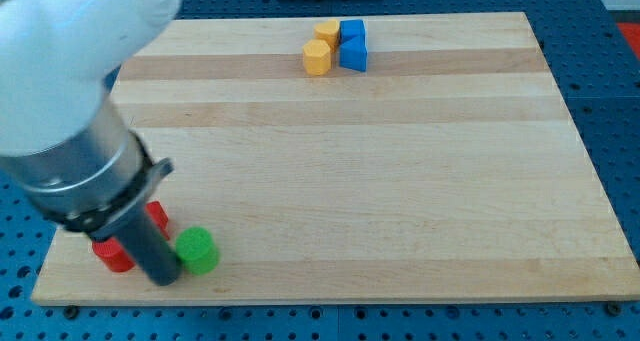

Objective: Slightly move the green circle towards up

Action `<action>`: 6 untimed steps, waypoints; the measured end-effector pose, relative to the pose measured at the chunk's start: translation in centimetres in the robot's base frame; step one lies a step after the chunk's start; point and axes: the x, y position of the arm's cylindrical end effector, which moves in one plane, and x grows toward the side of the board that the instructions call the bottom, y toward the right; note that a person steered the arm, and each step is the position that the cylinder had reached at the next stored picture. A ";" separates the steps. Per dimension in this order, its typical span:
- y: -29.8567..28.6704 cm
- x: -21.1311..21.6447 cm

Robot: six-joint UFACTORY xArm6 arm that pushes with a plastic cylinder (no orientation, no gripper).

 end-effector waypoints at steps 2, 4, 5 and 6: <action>1.7 2.0; 4.6 -0.6; 6.0 -2.6; 5.5 -2.2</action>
